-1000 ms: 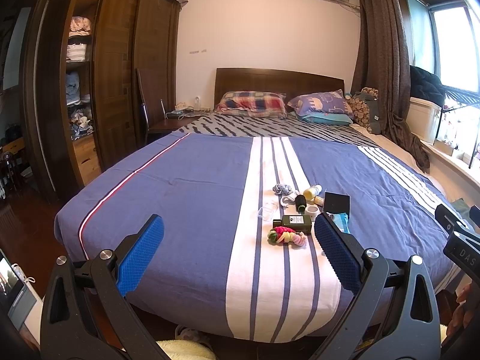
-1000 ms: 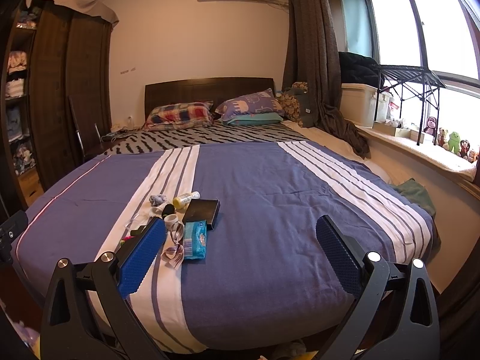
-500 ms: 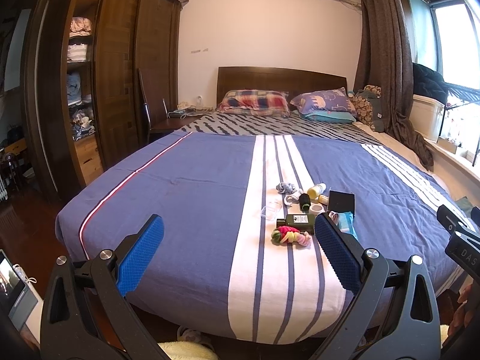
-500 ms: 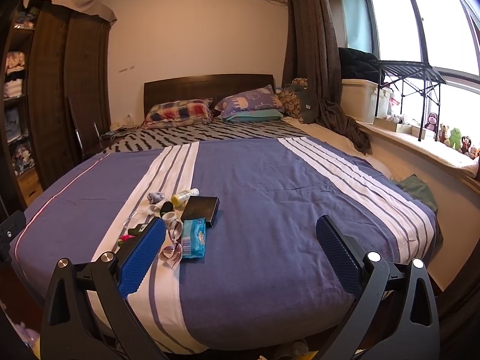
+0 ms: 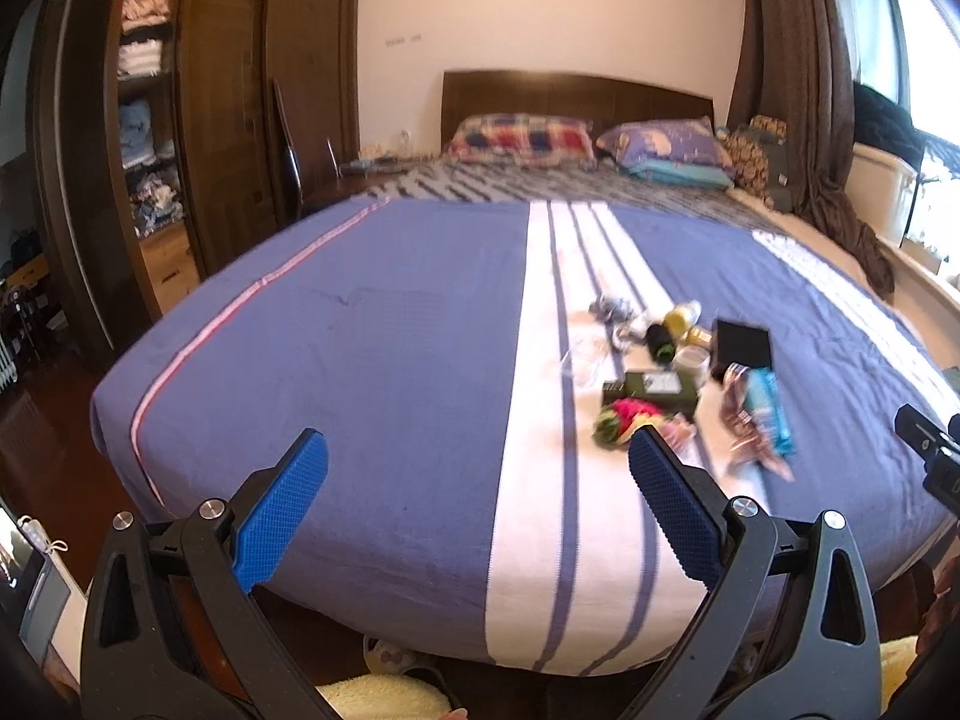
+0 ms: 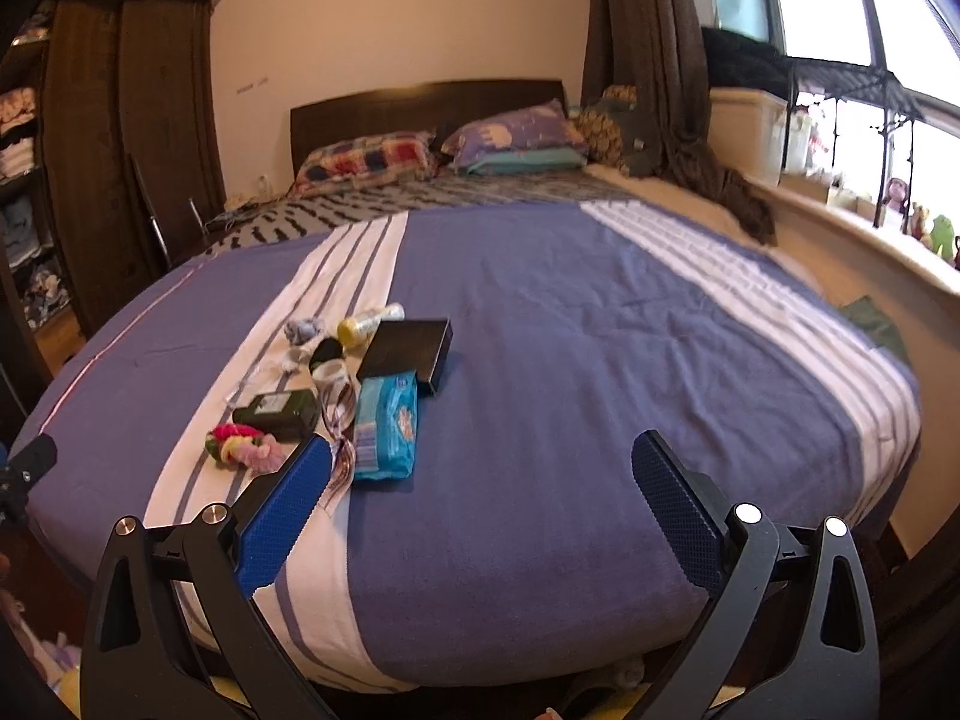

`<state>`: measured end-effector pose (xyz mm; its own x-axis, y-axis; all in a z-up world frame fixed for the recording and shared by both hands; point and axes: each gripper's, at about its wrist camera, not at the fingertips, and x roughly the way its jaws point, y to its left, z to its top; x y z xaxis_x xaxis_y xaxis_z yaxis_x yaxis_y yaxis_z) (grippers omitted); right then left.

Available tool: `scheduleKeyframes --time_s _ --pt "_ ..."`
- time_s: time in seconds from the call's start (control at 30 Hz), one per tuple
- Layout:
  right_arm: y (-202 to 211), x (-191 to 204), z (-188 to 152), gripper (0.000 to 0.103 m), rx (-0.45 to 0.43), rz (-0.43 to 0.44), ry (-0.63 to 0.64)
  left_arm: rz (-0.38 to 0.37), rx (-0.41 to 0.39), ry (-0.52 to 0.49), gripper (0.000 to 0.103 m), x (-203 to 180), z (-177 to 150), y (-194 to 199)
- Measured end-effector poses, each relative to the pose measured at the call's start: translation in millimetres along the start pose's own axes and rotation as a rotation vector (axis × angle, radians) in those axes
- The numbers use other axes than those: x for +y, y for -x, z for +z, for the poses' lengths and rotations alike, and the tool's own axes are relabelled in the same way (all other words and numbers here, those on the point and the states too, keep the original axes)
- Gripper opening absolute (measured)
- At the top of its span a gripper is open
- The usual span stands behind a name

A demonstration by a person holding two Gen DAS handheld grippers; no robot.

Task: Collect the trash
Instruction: 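Grasp the blue snack wrapper with the right tool while the left tool grasps the fuzzy multicolour braid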

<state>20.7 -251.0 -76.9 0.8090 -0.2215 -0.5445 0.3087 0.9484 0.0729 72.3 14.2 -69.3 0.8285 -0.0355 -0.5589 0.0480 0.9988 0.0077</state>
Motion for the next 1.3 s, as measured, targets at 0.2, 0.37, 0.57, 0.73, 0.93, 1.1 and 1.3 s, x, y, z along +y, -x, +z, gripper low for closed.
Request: scheduleKeyframes --time_s 0.2,0.37,0.57,0.73,0.93,1.1,1.3 --pt "-42 5 -7 0.1 0.077 0.049 0.002 -0.05 0.104 0.001 0.095 -1 -11 -47" --pt "-76 9 -5 0.084 0.115 0.075 0.018 -0.089 0.139 -0.017 0.095 -11 -16 -70" --pt "-110 20 -6 0.073 0.173 0.149 0.031 -0.13 0.147 -0.055 0.095 -27 -15 -83" --pt "-132 36 -6 0.071 0.205 0.174 0.044 -0.154 0.155 -0.073 0.095 -37 -14 -93" --pt "-151 42 1 0.057 0.216 0.175 0.041 -0.21 0.177 -0.073 0.094 -49 -14 -109" --pt "-151 32 9 0.03 0.201 0.199 0.034 -0.256 0.19 -0.08 0.092 -65 -10 -120" --pt "-143 24 8 0.02 0.179 0.189 0.06 -0.278 0.202 -0.124 0.092 -89 -10 -133"
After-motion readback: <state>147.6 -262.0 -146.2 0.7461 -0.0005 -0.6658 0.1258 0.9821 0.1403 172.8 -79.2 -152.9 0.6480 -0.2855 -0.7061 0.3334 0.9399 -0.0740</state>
